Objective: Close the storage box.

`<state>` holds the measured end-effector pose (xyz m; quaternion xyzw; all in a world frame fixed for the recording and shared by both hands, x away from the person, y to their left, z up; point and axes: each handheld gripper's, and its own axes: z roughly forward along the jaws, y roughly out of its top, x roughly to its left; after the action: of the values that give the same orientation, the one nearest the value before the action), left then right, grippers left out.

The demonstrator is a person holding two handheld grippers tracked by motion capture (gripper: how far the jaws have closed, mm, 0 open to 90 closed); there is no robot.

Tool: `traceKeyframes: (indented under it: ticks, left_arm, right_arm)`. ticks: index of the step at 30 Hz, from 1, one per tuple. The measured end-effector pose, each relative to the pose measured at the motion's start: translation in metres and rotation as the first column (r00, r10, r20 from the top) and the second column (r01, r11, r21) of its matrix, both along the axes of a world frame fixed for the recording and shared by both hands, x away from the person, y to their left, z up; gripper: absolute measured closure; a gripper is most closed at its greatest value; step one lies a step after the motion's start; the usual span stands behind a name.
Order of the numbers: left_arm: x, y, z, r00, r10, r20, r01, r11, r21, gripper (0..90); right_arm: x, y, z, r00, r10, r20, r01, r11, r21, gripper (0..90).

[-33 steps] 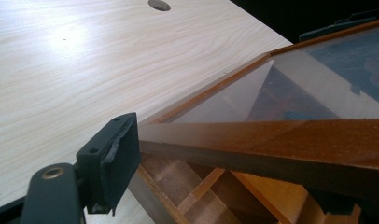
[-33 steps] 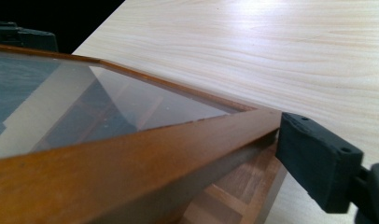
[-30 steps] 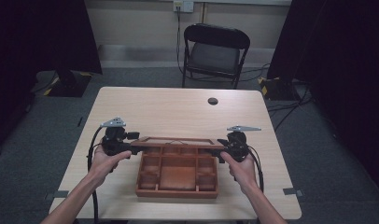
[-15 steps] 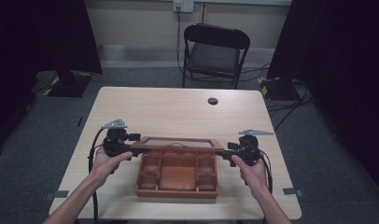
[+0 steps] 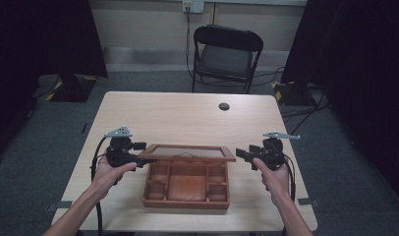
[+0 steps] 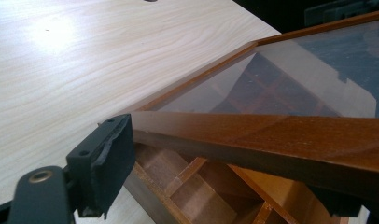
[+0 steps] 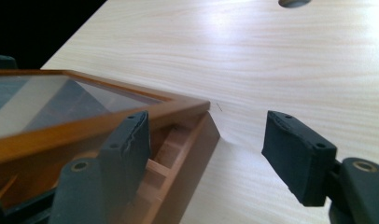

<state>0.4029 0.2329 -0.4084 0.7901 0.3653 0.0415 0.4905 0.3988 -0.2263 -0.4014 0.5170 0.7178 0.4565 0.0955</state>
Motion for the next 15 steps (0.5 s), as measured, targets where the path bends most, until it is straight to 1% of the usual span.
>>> traceKeyframes:
  ticks: [2, 3, 4, 5, 6, 7, 9, 10, 11, 12, 13, 14, 15]
  left_arm:
    - [-0.001, -0.001, -0.001, 1.0000, -0.005, -0.005, 0.005, 1.0000, 0.006, 15.9]
    - [0.000, -0.001, -0.001, 0.9999, -0.014, -0.007, 0.014, 0.9998, 0.012, 15.8]
    - [0.000, -0.001, -0.001, 0.9997, -0.022, -0.008, 0.022, 0.9996, 0.019, 15.8]
    - [0.000, -0.001, -0.001, 0.9995, -0.029, -0.013, 0.030, 0.9992, 0.027, 15.9]
    - [-0.001, 0.000, -0.001, 0.9994, -0.032, -0.013, 0.032, 0.9983, 0.049, 15.7]
    - [-0.001, 0.000, -0.001, 0.9994, -0.032, -0.013, 0.032, 0.9983, 0.049, 15.7]
    - [-0.002, -0.001, -0.002, 0.9993, -0.033, -0.015, 0.034, 0.9984, 0.046, 15.7]
    - [-0.002, -0.001, -0.002, 0.9993, -0.035, -0.012, 0.036, 0.9985, 0.041, 15.7]
    - [-0.003, -0.001, -0.003, 0.9995, -0.031, -0.010, 0.032, 0.9988, 0.036, 15.7]
    - [-0.004, 0.000, -0.005, 0.9995, -0.029, -0.012, 0.029, 0.9992, 0.028, 15.5]
    - [-0.004, 0.000, -0.006, 0.9995, -0.031, -0.010, 0.031, 0.9991, 0.030, 15.5]
    - [-0.005, 0.000, -0.007, 0.9995, -0.028, -0.015, 0.028, 0.9991, 0.031, 15.5]
    - [-0.005, 0.000, -0.009, 0.9994, -0.027, -0.021, 0.027, 0.9993, 0.027, 15.4]
  right_arm:
    - [0.001, 0.003, 0.005, 0.9998, 0.015, 0.010, -0.015, 1.000, 0.008, 31.9]
    - [0.003, 0.007, 0.010, 0.9993, 0.033, 0.019, -0.033, 0.999, 0.006, 31.6]
    - [0.003, 0.007, 0.010, 0.9993, 0.033, 0.019, -0.033, 0.999, 0.006, 31.6]
    - [0.004, 0.009, 0.014, 0.9983, 0.051, 0.028, -0.051, 0.999, -0.001, 31.2]
    - [0.006, 0.012, 0.025, 0.9949, 0.079, 0.062, -0.080, 0.997, -0.001, 33.6]
    - [0.006, 0.012, 0.025, 0.9949, 0.079, 0.062, -0.080, 0.997, -0.001, 33.6]
    - [0.007, 0.015, 0.034, 0.9927, 0.099, 0.070, -0.099, 0.995, 0.008, 34.1]
    - [0.009, 0.021, 0.042, 0.9890, 0.123, 0.082, -0.125, 0.992, 0.019, 37.2]
    - [0.009, 0.021, 0.042, 0.9890, 0.123, 0.082, -0.125, 0.992, 0.019, 37.2]
    - [0.009, 0.030, 0.051, 0.9802, 0.175, 0.093, -0.179, 0.983, 0.033, 40.0]
    - [0.009, 0.030, 0.051, 0.9802, 0.175, 0.093, -0.179, 0.983, 0.033, 40.0]
    - [0.008, 0.034, 0.053, 0.9758, 0.195, 0.099, -0.200, 0.979, 0.042, 39.8]
    - [0.006, 0.044, 0.061, 0.9626, 0.243, 0.119, -0.250, 0.967, 0.047, 40.2]
